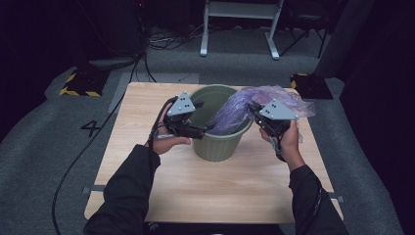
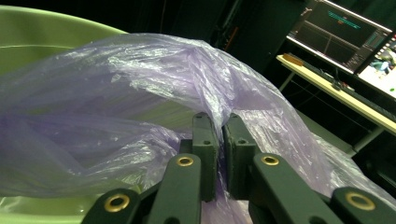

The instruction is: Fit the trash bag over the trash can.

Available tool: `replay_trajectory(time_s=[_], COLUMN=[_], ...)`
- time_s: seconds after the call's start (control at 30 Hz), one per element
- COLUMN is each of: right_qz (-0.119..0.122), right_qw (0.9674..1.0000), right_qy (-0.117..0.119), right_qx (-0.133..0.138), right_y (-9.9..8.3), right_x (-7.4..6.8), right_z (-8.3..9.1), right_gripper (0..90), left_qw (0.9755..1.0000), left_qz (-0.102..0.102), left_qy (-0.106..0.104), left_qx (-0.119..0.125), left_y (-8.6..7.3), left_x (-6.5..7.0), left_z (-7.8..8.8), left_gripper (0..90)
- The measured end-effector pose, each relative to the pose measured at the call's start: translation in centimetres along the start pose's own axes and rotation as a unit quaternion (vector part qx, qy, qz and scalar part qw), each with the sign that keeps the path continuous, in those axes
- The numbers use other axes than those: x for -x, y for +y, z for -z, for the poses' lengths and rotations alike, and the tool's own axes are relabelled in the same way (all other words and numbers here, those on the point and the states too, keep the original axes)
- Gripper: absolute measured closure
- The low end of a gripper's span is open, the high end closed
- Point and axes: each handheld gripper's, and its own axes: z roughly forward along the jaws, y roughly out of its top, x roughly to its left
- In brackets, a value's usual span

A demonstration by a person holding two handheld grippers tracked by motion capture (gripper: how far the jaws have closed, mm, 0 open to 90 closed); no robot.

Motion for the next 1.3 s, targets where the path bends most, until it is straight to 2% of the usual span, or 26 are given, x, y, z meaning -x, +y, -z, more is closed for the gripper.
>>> replay_trajectory(time_s=[0.1,0.17,0.27,0.3,0.37,0.4,0.47,0.5,0.6,0.63,0.67,0.7,0.73,0.8,0.87,0.9,0.93,0.97,1.0,1.07,1.1,1.3], right_qz=[0.009,0.018,0.023,0.027,0.030,0.030,0.031,0.032,0.035,0.033,0.032,0.030,0.030,0.033,0.031,0.025,0.025,0.023,0.023,0.015,0.008,-0.012], right_qw=[0.9999,0.9998,0.9996,0.9994,0.9992,0.9992,0.9991,0.9988,0.9986,0.9985,0.9983,0.9979,0.9979,0.9977,0.9975,0.9966,0.9966,0.9963,0.9963,0.9956,0.9958,0.9963], right_qy=[0.005,0.011,0.014,0.020,0.023,0.023,0.027,0.031,0.034,0.039,0.044,0.051,0.051,0.055,0.060,0.075,0.075,0.082,0.082,0.091,0.090,0.083], right_qx=[0.001,0.003,0.006,0.007,0.010,0.010,0.014,0.017,0.019,0.020,0.023,0.024,0.024,0.022,0.022,0.021,0.021,0.014,0.014,0.013,0.015,0.022], right_y=[0.3,0.6,0.8,0.9,1.1,1.1,1.2,1.3,1.4,1.5,1.5,1.5,1.5,1.5,1.5,1.4,1.4,1.3,1.3,1.0,0.8,-0.3], right_x=[-0.3,-0.7,-0.9,-1.1,-1.3,-1.3,-1.5,-1.7,-1.9,-2.0,-2.1,-2.3,-2.3,-2.4,-2.4,-2.3,-2.3,-2.3,-2.3,-2.1,-1.8,-0.7], right_z=[0.1,0.2,0.2,0.3,0.3,0.3,0.4,0.5,0.6,0.6,0.6,0.7,0.7,0.9,1.0,1.3,1.3,1.6,1.6,2.1,2.5,3.9], right_gripper=[85.8,85.5,85.2,84.9,84.6,84.6,84.0,83.6,82.9,82.3,81.8,80.8,80.8,72.8,70.9,63.0,63.0,52.5,52.5,45.6,40.0,30.2], left_qw=[0.9999,0.9994,0.9990,0.9986,0.9984,0.9985,0.9982,0.9973,0.9965,0.9962,0.9956,0.9950,0.9950,0.9952,0.9955,0.9955,0.9955,0.9956,0.9956,0.9957,0.9958,0.9964], left_qz=[-0.007,-0.020,-0.027,-0.034,-0.035,-0.034,-0.035,-0.043,-0.051,-0.054,-0.059,-0.065,-0.065,-0.066,-0.065,-0.066,-0.066,-0.065,-0.065,-0.064,-0.064,-0.054], left_qy=[-0.005,-0.011,-0.017,-0.013,-0.007,-0.002,0.004,0.020,0.026,0.026,0.029,0.031,0.031,0.031,0.029,0.032,0.032,0.031,0.031,0.034,0.035,0.041], left_qx=[-0.011,-0.024,-0.030,-0.039,-0.043,-0.044,-0.048,-0.057,-0.062,-0.063,-0.067,-0.069,-0.069,-0.066,-0.063,-0.060,-0.060,-0.060,-0.060,-0.057,-0.056,-0.052], left_y=[0.5,0.8,0.9,1.0,1.0,1.0,1.1,1.1,1.1,1.1,1.0,0.9,0.9,0.8,0.7,0.6,0.6,0.4,0.4,0.3,0.2,-0.5], left_x=[0.3,0.7,0.9,1.1,1.2,1.2,1.3,1.3,1.3,1.3,1.3,1.1,1.1,1.0,0.9,0.9,0.9,0.8,0.8,0.6,0.4,-0.5], left_z=[-0.9,-1.7,-2.2,-2.5,-2.6,-2.7,-2.8,-3.0,-3.0,-3.0,-3.0,-3.1,-3.1,-3.0,-2.9,-2.8,-2.8,-2.6,-2.6,-2.4,-2.1,-1.5], left_gripper=[21.0,25.3,28.1,31.6,39.5,39.5,48.7,53.3,69.7,69.7,74.2,83.4,87.1,89.2,89.5,89.5,89.5,89.5,89.5,89.5,89.5,89.5])
